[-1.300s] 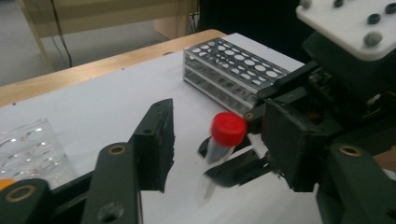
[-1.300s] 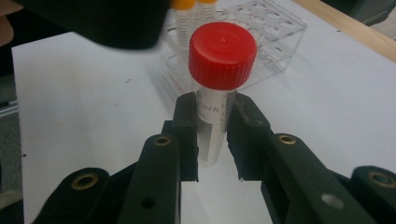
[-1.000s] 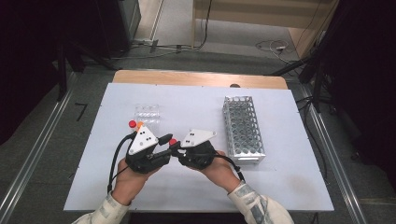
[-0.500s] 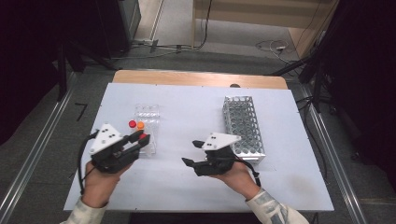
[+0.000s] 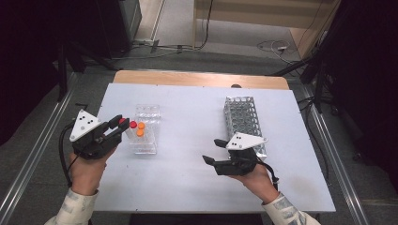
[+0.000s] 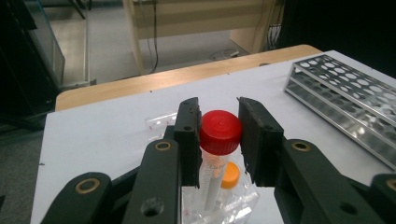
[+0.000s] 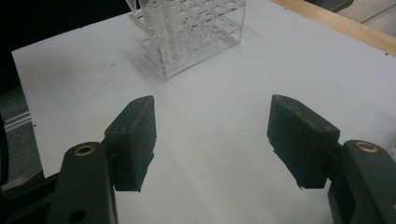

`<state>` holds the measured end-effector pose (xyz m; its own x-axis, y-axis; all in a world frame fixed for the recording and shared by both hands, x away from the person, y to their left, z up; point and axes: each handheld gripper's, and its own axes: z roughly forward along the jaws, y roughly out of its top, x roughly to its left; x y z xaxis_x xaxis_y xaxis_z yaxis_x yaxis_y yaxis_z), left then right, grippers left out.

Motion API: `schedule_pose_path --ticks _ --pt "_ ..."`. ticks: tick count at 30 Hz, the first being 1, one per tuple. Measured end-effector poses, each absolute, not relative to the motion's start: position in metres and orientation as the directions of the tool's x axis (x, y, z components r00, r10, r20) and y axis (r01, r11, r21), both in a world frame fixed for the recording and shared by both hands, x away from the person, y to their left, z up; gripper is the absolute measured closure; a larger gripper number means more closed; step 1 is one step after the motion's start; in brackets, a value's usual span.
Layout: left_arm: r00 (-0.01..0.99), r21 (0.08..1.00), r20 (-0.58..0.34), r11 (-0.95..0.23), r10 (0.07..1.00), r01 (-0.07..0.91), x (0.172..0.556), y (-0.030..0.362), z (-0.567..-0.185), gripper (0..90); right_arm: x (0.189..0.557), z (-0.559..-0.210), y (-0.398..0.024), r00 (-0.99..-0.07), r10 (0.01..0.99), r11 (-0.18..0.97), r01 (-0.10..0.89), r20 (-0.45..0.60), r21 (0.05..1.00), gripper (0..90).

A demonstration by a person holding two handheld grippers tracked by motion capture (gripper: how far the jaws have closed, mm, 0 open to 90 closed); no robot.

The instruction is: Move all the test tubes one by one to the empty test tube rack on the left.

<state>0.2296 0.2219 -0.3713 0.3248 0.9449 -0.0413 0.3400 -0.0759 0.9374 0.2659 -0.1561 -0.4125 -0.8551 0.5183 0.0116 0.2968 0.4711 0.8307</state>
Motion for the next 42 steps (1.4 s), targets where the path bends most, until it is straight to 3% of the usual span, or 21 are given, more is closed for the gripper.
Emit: schedule_pose_path --ticks 12,20,26,31,38,42 --pt "0.293 0.914 -0.046 -0.078 0.955 0.399 0.244 0.218 -0.399 69.7 0.266 -0.414 -0.159 -0.851 0.526 0.469 0.302 0.012 0.830 31.6" --pt "0.287 0.906 -0.062 -0.067 0.956 0.419 0.242 0.218 -0.406 63.0 0.267 -0.414 -0.163 -0.843 0.538 0.463 0.304 0.009 0.832 31.6" --pt "0.282 0.910 -0.098 -0.029 0.954 0.414 0.233 0.223 -0.405 51.1 0.268 -0.415 -0.174 -0.819 0.574 0.439 0.314 0.006 0.842 31.6" --pt "0.286 0.905 -0.109 -0.024 0.952 0.424 0.222 0.222 -0.409 34.1 0.269 -0.418 -0.189 -0.785 0.620 0.413 0.328 0.002 0.850 31.5" --pt "0.281 0.907 -0.135 0.004 0.950 0.422 0.203 0.226 -0.413 25.6 0.270 -0.422 -0.220 -0.706 0.709 0.355 0.346 -0.008 0.869 30.1" --pt "0.254 0.908 -0.136 0.018 0.958 0.418 0.197 0.233 -0.421 25.0 0.269 -0.424 -0.244 -0.644 0.765 0.321 0.365 -0.012 0.874 29.5"
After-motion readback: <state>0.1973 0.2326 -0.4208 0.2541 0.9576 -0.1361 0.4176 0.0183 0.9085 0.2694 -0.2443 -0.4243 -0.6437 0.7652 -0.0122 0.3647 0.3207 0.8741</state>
